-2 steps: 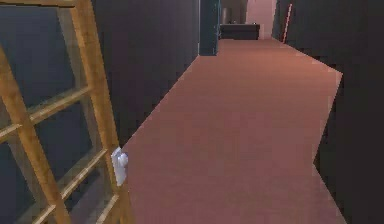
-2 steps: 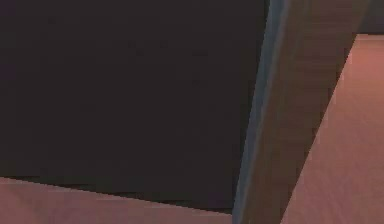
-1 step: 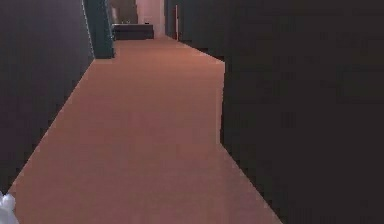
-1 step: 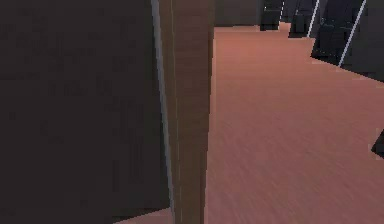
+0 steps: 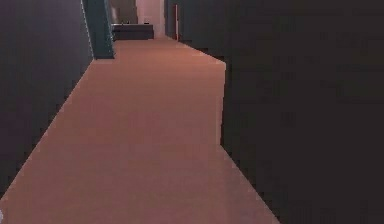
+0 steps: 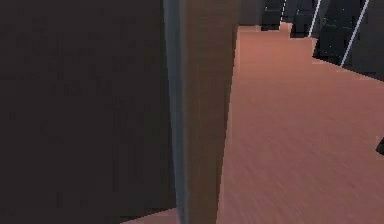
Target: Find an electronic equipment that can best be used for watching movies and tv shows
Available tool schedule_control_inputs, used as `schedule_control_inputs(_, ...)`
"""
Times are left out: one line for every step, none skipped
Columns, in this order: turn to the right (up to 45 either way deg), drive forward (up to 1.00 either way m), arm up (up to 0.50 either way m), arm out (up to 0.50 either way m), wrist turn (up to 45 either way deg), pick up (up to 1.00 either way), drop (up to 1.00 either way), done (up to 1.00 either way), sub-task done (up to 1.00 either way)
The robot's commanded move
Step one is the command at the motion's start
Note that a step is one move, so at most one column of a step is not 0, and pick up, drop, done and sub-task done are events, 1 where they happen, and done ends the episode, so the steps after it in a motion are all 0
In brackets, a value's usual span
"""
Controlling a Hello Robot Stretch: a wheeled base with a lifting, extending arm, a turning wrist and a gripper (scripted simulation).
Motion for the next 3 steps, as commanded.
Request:
schedule_control_inputs(-3.0, 0.0, 0.0, 0.0, 0.0, 0.0, 0.0, 0.0, 0.0)
schedule_control_inputs(45.0, 0.0, 0.0, 0.0, 0.0, 0.0, 0.0, 0.0, 0.0)
schedule_control_inputs(21.0, 0.0, 0.0, 0.0, 0.0, 0.0, 0.0, 0.0, 0.0)
